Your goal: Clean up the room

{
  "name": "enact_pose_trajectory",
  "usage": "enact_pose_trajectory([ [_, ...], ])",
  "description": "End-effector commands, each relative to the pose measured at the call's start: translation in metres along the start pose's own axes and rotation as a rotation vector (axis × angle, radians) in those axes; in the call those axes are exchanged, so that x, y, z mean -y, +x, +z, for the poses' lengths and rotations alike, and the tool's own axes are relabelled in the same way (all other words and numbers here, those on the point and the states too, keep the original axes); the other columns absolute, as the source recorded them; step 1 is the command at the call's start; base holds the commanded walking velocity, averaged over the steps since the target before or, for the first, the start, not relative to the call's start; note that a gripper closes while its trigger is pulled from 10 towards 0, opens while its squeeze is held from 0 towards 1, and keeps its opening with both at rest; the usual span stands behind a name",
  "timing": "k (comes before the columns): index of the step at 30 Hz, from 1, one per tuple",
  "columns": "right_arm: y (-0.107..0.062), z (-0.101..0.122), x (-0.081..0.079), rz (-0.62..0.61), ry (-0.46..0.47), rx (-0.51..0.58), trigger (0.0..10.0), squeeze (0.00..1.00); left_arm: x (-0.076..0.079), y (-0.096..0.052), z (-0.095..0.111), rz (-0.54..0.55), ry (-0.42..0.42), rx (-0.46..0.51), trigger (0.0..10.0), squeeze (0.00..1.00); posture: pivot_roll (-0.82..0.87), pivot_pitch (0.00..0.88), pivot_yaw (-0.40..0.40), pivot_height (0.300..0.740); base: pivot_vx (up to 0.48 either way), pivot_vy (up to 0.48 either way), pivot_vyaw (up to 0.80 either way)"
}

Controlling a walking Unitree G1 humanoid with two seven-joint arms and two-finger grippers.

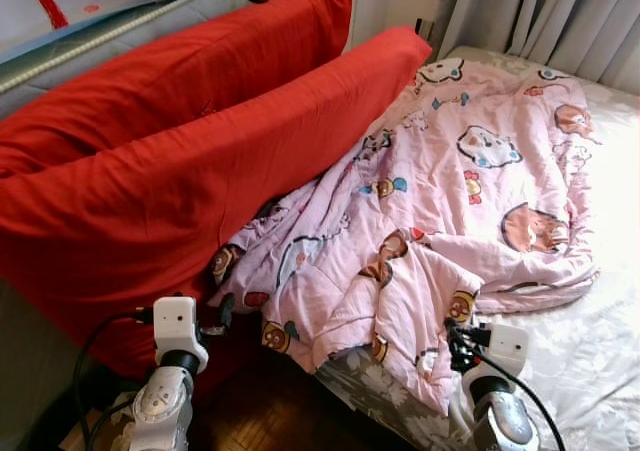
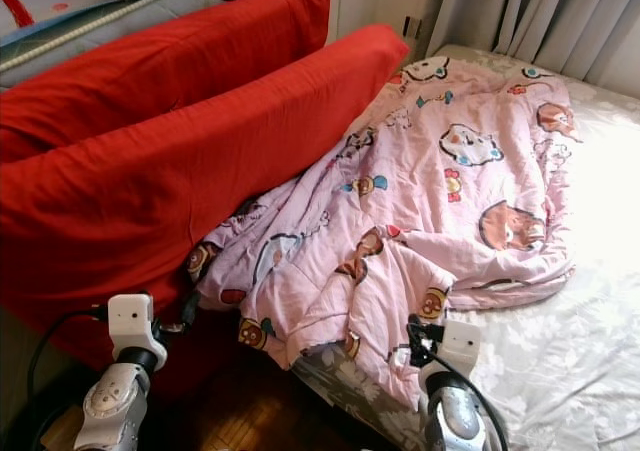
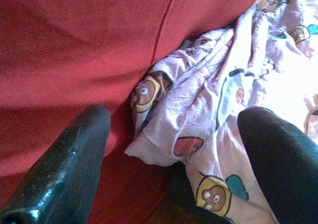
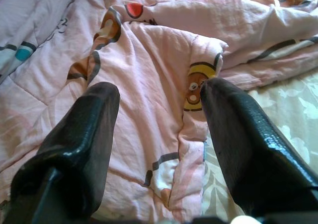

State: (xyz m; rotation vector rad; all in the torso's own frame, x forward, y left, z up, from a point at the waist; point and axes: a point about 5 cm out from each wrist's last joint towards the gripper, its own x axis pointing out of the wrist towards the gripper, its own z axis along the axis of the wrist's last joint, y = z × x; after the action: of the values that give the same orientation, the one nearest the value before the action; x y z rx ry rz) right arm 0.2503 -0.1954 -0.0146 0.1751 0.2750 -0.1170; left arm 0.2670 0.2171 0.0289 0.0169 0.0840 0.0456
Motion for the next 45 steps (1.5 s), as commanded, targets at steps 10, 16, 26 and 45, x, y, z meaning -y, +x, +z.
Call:
enact_pose_trajectory([
  [10,0.002,-0.004,-0.006,0.044,-0.024,-0.052,10.0,0.0,0.0,0.0,0.004,0.002,-0.029,-0.003,10.0,0.0,0.05,0.121,-0.033,0.703,0.0,0.0,0.0],
  [16,0.0,0.0,-0.01,0.071,0.003,-0.005,10.0,0.0,0.002,0.0,0.006,-0.008,-0.033,-0.003,10.0,0.0,0.05,0.117,-0.032,0.693,0.0,0.0,0.0],
  [26,0.001,-0.005,-0.009,0.06,-0.015,-0.062,10.0,0.0,0.002,0.002,0.01,-0.012,-0.036,0.007,10.0,0.0,0.05,0.121,-0.031,0.688,0.0,0.0,0.0],
  [45,0.001,-0.003,-0.01,0.077,0.016,-0.036,10.0,0.0,0.002,0.004,0.013,-0.019,-0.037,0.0,10.0,0.0,0.06,0.142,-0.03,0.668,0.0,0.0,0.0],
])
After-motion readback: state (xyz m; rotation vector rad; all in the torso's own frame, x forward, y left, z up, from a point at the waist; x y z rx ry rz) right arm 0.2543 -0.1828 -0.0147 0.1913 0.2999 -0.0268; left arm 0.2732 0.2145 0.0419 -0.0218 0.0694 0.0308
